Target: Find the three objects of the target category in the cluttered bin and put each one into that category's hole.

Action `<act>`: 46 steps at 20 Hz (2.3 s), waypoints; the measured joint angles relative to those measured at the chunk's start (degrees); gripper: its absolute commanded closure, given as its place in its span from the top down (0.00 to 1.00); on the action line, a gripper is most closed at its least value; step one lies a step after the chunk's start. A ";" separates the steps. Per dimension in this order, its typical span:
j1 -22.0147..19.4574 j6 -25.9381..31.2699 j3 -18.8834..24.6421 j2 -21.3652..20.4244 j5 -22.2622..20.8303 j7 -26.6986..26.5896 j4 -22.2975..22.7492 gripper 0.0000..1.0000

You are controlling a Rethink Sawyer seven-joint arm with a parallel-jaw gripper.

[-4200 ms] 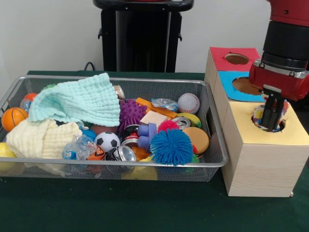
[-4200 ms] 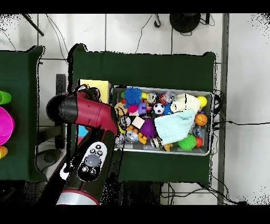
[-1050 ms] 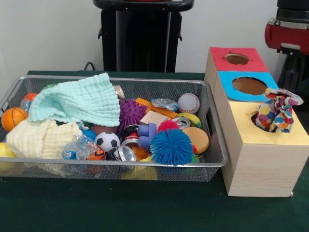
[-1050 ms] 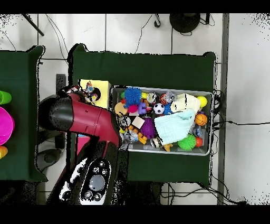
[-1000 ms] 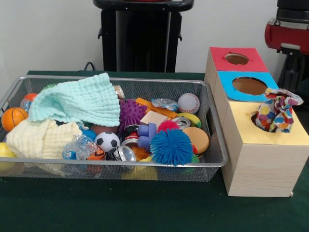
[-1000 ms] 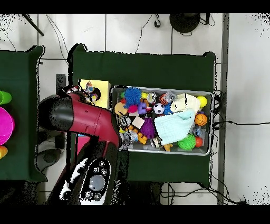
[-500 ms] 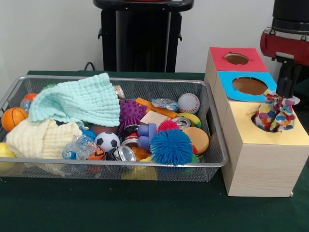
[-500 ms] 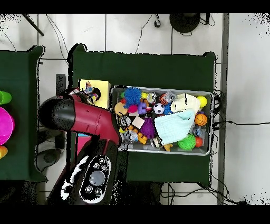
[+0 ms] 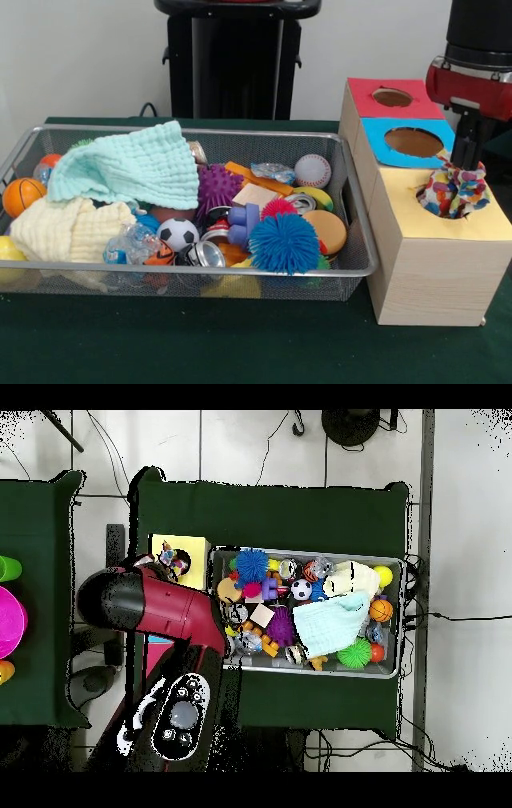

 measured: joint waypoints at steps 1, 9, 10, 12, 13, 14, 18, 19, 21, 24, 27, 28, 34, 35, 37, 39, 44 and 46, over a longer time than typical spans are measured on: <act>-0.01 0.00 0.00 -0.02 0.00 0.00 0.00 0.00; 0.03 0.00 0.00 -0.05 0.00 0.00 0.01 0.00; 0.05 0.00 -0.01 -0.05 0.00 0.00 0.01 0.00; 0.15 0.00 -0.05 -0.04 0.00 0.00 0.01 0.00; 0.35 0.00 -0.17 -0.01 0.00 0.00 0.00 0.00; 0.40 0.00 -0.20 0.01 0.00 0.00 0.00 0.00; 0.66 0.00 -0.50 0.32 -0.01 0.00 -0.14 0.00; 0.68 -0.01 -0.58 0.47 0.00 0.00 -0.23 0.00; 0.69 -0.01 -0.74 0.87 0.01 0.00 -0.46 0.00; 0.68 -0.01 -0.91 1.53 0.01 0.00 -0.71 0.00; 0.68 -0.02 -1.24 2.33 0.01 0.00 -1.11 0.00; 0.69 -0.02 -1.49 2.67 0.01 0.00 -1.33 0.00; 0.69 -0.01 -2.67 3.75 0.01 0.00 -1.92 0.00; 0.69 -0.01 -2.85 3.97 0.01 0.00 -2.02 0.00; 0.70 -0.01 -3.08 4.30 0.00 0.00 -2.17 0.00; 0.70 -0.01 -3.66 4.94 0.00 0.00 -2.46 0.00; 0.75 0.00 -4.27 6.19 0.01 0.00 -3.58 0.00; 0.78 0.00 -4.34 6.44 0.01 0.00 -3.96 0.00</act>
